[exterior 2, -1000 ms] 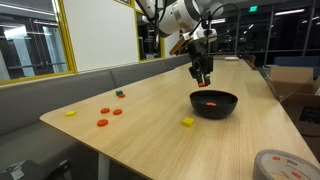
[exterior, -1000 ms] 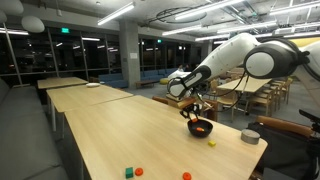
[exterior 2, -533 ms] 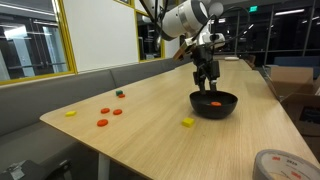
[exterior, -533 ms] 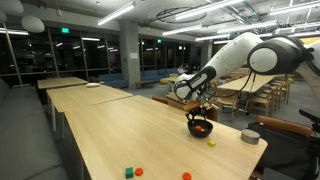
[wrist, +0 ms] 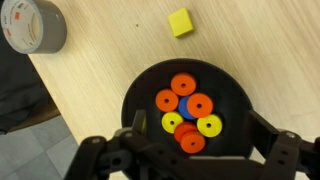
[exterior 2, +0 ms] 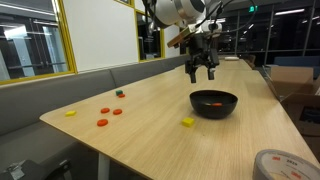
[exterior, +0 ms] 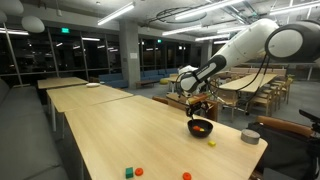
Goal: Put the orange circles into the bowl.
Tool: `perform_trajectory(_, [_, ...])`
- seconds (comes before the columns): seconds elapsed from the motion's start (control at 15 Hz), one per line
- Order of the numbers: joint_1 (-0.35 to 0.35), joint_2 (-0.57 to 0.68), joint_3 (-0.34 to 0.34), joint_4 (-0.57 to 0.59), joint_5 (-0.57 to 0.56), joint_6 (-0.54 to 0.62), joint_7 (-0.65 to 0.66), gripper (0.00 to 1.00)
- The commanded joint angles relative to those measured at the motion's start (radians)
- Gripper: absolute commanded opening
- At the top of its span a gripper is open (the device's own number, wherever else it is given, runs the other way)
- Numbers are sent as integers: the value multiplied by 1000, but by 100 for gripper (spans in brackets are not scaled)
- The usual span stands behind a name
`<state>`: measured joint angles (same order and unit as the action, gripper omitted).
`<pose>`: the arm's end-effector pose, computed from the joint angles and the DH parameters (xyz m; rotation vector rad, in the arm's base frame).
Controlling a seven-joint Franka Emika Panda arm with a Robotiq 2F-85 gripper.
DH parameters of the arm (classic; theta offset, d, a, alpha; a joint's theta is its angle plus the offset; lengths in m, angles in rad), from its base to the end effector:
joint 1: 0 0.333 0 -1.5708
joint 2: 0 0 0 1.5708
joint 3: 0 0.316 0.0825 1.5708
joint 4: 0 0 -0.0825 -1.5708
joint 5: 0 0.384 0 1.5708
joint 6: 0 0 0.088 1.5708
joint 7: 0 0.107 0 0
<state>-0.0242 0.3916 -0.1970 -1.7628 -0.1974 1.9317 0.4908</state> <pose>0.6096 -0.1416 0.3335 2.7170 -0.8633 -0.2602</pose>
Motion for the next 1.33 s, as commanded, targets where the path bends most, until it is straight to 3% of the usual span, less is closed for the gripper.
perform_trajectory(0.0, [1,-247,43,-190,6,12,-124,100])
perform_trajectory(0.47, [-2,-591,126,-549,32,81,-233,100])
perform_trajectory(0.8, [-15,-743,143,-809,18,275,-299,100])
perform_trajectory(1.07, [-33,-855,137,-934,-20,449,-383,100])
perform_trajectory(1.27, [-30,-942,122,-969,31,504,-440,100])
